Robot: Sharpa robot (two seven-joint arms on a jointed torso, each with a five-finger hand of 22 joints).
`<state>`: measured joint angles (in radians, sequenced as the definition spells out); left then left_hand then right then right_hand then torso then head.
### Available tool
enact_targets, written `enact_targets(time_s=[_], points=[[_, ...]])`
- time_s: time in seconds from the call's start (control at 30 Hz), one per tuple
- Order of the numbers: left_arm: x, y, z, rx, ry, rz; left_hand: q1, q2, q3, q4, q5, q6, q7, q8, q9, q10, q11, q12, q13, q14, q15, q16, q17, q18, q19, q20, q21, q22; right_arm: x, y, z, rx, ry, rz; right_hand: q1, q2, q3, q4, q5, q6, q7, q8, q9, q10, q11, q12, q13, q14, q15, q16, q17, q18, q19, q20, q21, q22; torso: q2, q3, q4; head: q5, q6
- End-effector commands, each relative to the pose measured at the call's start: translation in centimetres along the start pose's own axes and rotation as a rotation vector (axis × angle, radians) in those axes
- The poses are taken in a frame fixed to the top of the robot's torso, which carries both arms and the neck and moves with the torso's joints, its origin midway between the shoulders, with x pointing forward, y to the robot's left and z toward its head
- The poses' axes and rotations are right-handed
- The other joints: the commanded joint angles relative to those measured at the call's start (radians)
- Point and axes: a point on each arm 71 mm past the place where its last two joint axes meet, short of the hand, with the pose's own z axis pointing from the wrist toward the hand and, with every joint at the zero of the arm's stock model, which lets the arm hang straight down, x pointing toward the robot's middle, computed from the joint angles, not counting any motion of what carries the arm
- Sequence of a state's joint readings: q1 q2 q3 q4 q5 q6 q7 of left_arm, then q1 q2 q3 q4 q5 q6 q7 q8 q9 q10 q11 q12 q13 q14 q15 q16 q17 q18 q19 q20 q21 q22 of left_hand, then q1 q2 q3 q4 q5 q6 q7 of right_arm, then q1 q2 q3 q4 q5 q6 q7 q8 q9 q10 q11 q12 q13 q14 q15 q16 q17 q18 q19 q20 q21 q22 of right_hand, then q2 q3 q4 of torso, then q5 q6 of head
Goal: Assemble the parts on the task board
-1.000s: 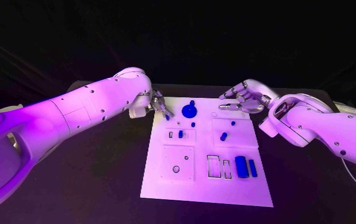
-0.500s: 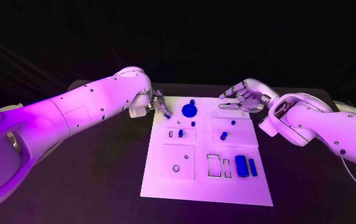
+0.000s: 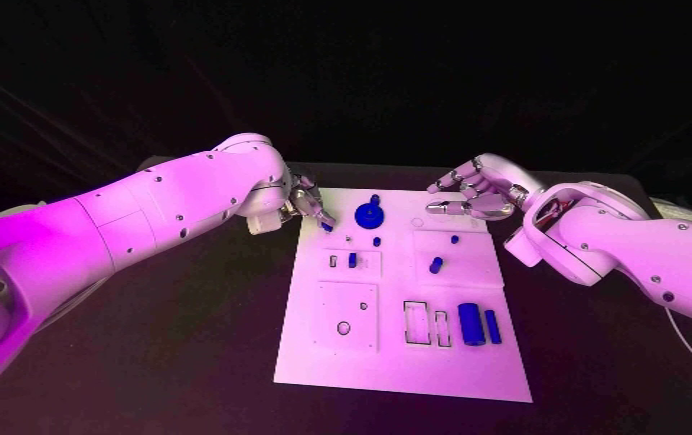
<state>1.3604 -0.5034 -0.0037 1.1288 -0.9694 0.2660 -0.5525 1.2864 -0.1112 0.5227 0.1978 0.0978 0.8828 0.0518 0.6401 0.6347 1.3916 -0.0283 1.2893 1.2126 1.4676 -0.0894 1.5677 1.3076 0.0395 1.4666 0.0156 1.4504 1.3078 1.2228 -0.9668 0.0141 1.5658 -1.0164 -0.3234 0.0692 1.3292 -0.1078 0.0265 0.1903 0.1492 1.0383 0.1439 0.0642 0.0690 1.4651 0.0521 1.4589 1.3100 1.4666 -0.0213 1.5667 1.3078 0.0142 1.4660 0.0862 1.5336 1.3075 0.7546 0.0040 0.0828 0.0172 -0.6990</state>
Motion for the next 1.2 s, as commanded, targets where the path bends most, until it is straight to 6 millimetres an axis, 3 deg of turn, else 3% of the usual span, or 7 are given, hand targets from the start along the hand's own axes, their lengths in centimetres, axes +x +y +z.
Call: enact_targets(time_s=[0.03,0.5,0.8,1.2], points=[[0.2,-0.4,-0.5,0.06,-0.035,-0.057,-0.001,-0.015,0.14,-0.134,0.007,0.017,-0.007,0.003,0.0,0.01,-0.001,0.006,0.003,0.103,0.005,0.003,0.263,-0.002,0.04,0.006,0.008,0.124,0.1,0.0,0.0,-0.007,0.014,0.002,-0.005,0.005,-0.004,-0.001,0.003,-0.003,-0.005,0.004,0.001,0.052,0.004,-0.001,0.21,0.104,0.006,0.004,0.263,0.003,0.066,0.004,-0.003,0.193,0.0,-0.0004,0.0023,0.0,0.0],[3.6,1.1,-2.4,0.09,-0.096,-0.097,-0.022,-0.045,0.171,-0.16,0.05,0.045,-0.011,-0.002,-0.013,0.033,-0.005,0.023,0.024,0.103,0.002,0.003,0.263,-0.007,0.05,0.003,0.025,0.146,0.1,-0.2,-0.1,-0.002,0.013,0.002,-0.005,0.005,-0.004,-0.001,0.003,-0.003,-0.005,0.004,0.001,0.052,0.004,-0.001,0.21,0.104,0.006,0.004,0.263,0.003,0.066,0.004,-0.003,0.193,-0.002,-0.0013,0.0049,0.0,-0.004],[5.4,1.1,-2.7,0.086,-0.093,-0.065,-0.027,-0.049,0.175,-0.164,0.061,0.05,-0.012,-0.003,-0.015,0.037,-0.006,0.026,0.028,0.103,0.001,0.003,0.263,-0.008,0.052,0.002,0.028,0.15,0.2,-0.2,-0.1,-0.001,0.016,0.003,-0.005,0.005,-0.004,-0.001,0.003,-0.003,-0.005,0.004,0.001,0.052,0.004,-0.001,0.21,0.104,0.006,0.004,0.263,0.003,0.066,0.004,-0.003,0.193,0.0,-0.0012,0.0029,0.003,-0.008],[6.3,1.1,-2.5,0.053,-0.057,-0.024,-0.029,-0.051,0.177,-0.165,0.066,0.053,-0.013,-0.003,-0.016,0.038,-0.007,0.025,0.027,0.103,0.001,0.003,0.263,-0.008,0.052,0.001,0.027,0.149,0.2,-0.2,-0.1,0.0,0.017,0.004,-0.005,0.005,-0.004,-0.001,0.003,-0.003,-0.005,0.004,0.001,0.052,0.004,-0.001,0.21,0.104,0.006,0.004,0.263,0.003,0.066,0.004,-0.003,0.193,0.0,-0.0009,0.0031,0.002,-0.016]])
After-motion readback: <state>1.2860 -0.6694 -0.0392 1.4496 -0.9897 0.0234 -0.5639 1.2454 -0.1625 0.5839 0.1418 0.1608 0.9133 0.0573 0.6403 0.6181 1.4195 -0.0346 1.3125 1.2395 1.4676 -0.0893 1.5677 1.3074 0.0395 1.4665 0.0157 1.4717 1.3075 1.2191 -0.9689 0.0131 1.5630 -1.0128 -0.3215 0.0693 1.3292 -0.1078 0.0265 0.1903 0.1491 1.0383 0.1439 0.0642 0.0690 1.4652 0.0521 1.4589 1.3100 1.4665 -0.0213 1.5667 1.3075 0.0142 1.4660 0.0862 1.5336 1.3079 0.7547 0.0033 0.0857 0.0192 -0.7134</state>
